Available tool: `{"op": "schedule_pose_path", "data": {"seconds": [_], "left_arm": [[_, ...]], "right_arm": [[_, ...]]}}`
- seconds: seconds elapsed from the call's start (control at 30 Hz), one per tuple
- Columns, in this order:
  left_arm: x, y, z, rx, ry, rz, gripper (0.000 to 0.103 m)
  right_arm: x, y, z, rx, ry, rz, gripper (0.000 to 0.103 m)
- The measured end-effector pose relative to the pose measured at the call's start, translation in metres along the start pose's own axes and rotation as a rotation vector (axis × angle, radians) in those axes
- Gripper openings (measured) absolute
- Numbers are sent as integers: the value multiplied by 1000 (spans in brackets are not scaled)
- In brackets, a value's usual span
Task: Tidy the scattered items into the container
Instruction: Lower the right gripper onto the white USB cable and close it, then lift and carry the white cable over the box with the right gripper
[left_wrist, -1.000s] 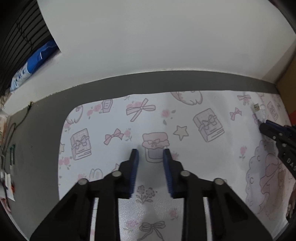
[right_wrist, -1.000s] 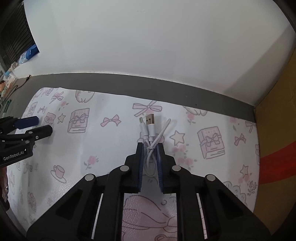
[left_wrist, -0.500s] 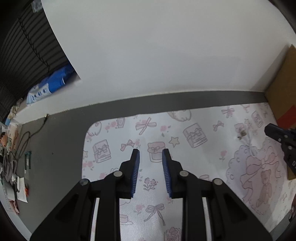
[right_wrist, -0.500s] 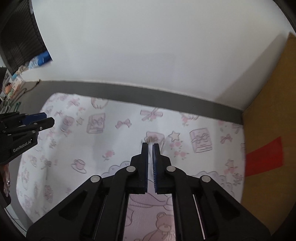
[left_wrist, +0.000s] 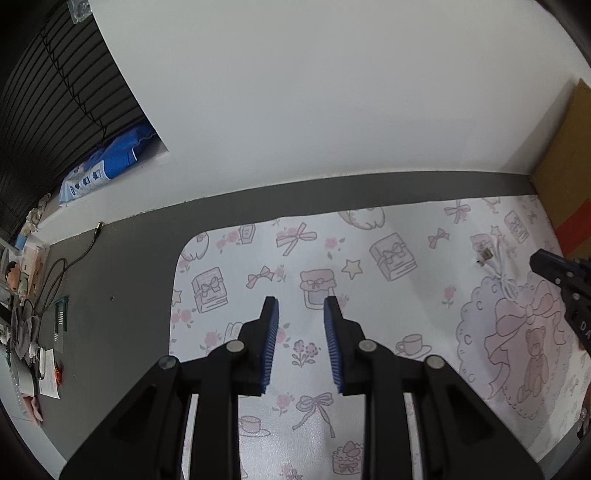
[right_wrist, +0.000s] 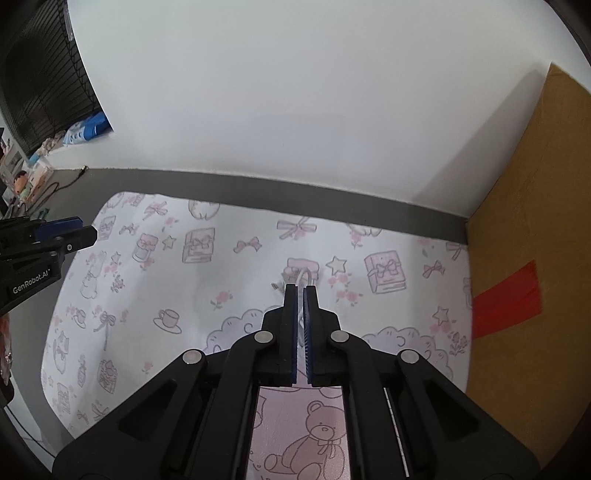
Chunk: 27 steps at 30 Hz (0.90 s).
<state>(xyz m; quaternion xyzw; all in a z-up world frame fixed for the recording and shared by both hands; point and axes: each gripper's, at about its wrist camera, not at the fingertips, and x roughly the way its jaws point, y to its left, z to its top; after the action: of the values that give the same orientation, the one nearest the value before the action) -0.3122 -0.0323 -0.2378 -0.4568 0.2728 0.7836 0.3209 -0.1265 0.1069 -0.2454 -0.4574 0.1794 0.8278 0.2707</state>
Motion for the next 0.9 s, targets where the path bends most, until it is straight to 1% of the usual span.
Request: {"op": "schedule_pose_path", "data": {"seconds": [0.03, 0.07, 0.1, 0.13, 0.17, 0.2, 0.23, 0.27, 0.3, 0.47, 0.67, 0.7, 0.73, 0.77, 0.8, 0.9], "left_arm": [[2, 0, 0, 0, 4, -2, 29], [5, -1, -1, 4, 9, -5, 41], [8, -2, -1, 9, 15, -6, 48], [11, -3, -1, 15, 21, -4, 63], [14, -4, -1, 19, 21, 2, 67], [16, -5, -1, 23, 17, 4, 67], [18, -6, -1, 25, 16, 5, 67], [21, -7, -1, 24, 18, 3, 68], [23, -7, -1, 21, 20, -1, 68], [36, -9, 0, 27, 30, -12, 68], [54, -14, -3, 30, 60, -12, 68], [56, -14, -4, 31, 64, -14, 68], [58, -15, -4, 33, 68, -15, 68], [59, -16, -5, 34, 70, -15, 68], [59, -16, -5, 34, 72, -15, 68], [59, -17, -6, 29, 75, -22, 68]], "right_arm": [[3, 0, -2, -4, 5, 1, 3], [5, 1, -3, -7, 6, 0, 3], [7, 2, -5, -10, 5, -3, 3], [10, 3, -6, -14, 3, -7, 4], [11, 3, -7, -18, 1, -11, 9], [12, 4, -7, -21, -3, -17, 22], [13, 5, -7, -25, -9, -23, 32], [14, 6, -7, -32, -18, -29, 52], [14, 7, -7, -40, -29, -37, 62], [24, 10, -5, -56, -33, -40, 68], [46, 8, -7, -46, 3, -21, 68], [51, 7, -8, -40, 19, -8, 64], [55, 6, -9, -34, 38, 6, 57], [60, 5, -10, -27, 60, 18, 32], [61, 5, -11, -27, 58, 11, 22], [62, 5, -12, -32, 56, 17, 17]]}}
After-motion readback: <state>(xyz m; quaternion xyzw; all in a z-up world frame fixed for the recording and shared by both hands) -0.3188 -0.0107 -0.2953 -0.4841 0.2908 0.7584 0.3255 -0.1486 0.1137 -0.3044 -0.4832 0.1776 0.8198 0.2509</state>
